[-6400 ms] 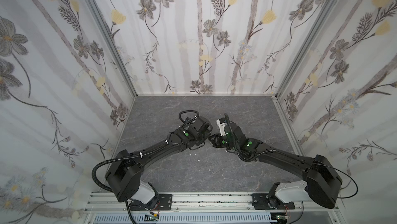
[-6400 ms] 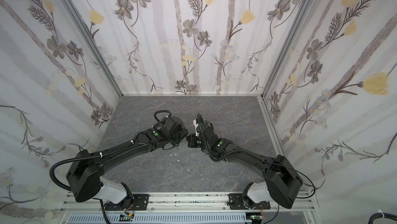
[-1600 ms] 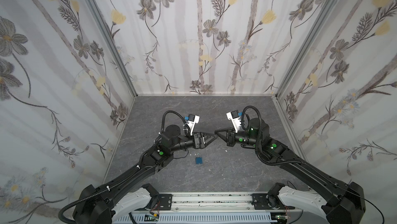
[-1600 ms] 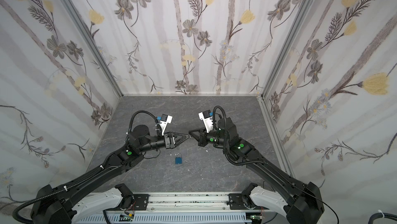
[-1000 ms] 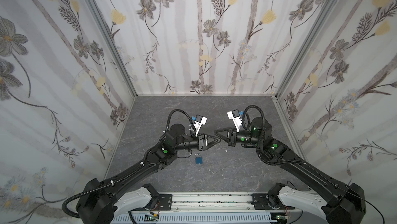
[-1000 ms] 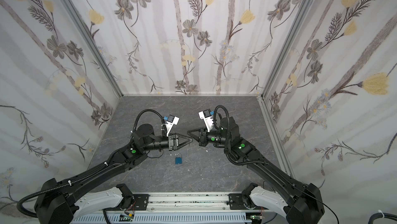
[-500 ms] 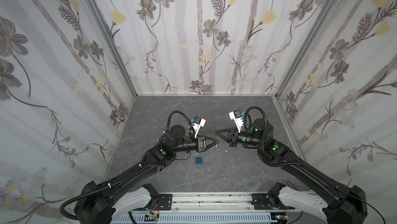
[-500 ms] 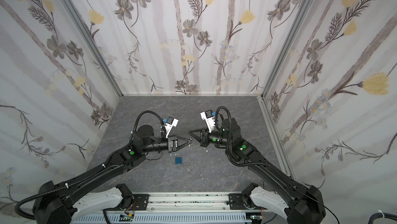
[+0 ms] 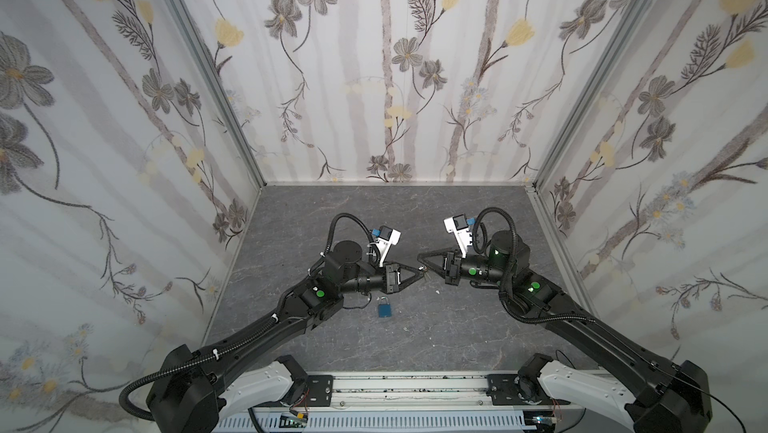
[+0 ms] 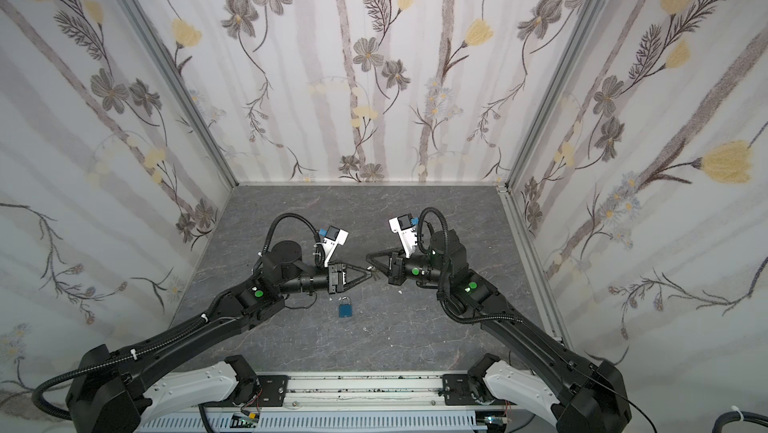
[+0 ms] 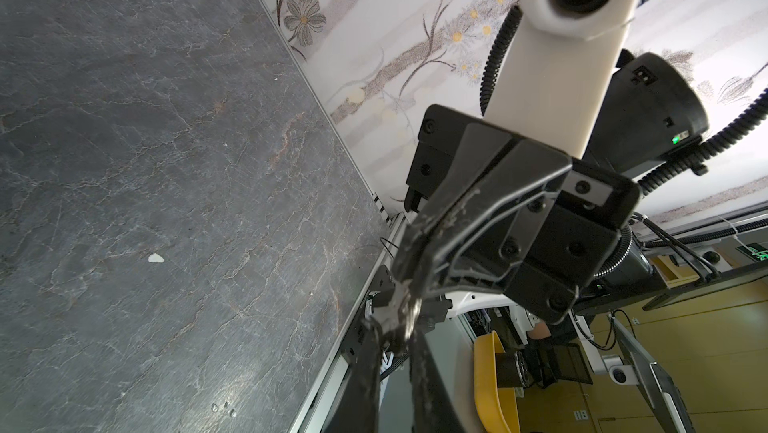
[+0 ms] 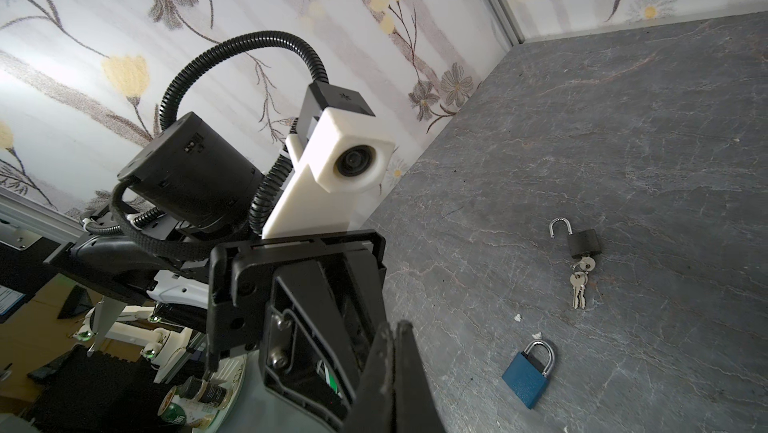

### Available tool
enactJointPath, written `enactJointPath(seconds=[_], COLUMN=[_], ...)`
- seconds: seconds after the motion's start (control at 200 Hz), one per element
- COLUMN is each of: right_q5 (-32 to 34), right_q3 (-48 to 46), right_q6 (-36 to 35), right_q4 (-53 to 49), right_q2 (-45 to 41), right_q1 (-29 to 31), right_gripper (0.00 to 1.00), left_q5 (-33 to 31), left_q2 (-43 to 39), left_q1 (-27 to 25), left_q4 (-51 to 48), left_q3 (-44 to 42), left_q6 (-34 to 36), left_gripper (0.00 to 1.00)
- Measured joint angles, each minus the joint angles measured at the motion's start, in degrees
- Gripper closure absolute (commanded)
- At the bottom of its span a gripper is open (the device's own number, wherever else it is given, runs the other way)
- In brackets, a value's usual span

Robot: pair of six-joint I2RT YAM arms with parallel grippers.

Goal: Unlock with the key

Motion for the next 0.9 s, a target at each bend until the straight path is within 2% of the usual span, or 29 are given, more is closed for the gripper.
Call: enactJointPath(seconds=[0.04,0.07,0.145,0.215,0.24,0.495,0.54,0.719,0.899], right_q5=[-0.04,-0.02,-0.02,-0.04,-0.04,-0.11,-0.13,-0.11,-0.11], right_q3=[-0.07,-0.09,-0.17,-0.31,-0.35,-1.09,-1.31,-1.70,-1.70], right_q6=[0.37,0.39,0.42,0.44,0.46,1.62,1.95,2.29,2.29], right_q4=[0.02,0.02,0.13,0.24,0.26,1.64,1.97,2.56,2.58], right_q2=[-0.02,-0.07,-0.17,-0.37,-0.42,-0.70,-0.74,-1.03,-1.27], right_q1=[-0.02,-0.04,-0.15,-0.15,-0.15,-0.20,-0.20,-0.24,-0.44], right_gripper=[1.00,1.00,1.00,1.00,1.00,1.00,1.00,1.00,1.00], left_q5=[-0.07,-0.07,-0.26,-1.31,-1.79,-2.21,-2.23,-1.92,-1.77], left_q2=[-0.02,-0.02,-0.13,-0.22,-0.26,1.51,2.10,2.84,1.68], left_q1=[-0.04,-0.11,-0.11,-0.11,-0.11,-0.57,-0.81,-1.40,-1.49], left_q4=[0.02,0.02,-0.22,-0.74,-0.98,-0.57,-0.07,1.05,-0.02], left_q3=[0.00,0.00,0.00,0.00,0.00,0.96,1.40,1.84,1.75], left_q6=[0.11,0.11,0.17,0.15,0.17,0.11,0.02,-0.11,-0.07], left_gripper=[0.93,0.88,0.61,0.42,0.39,0.40,0.45,0.75,0.80])
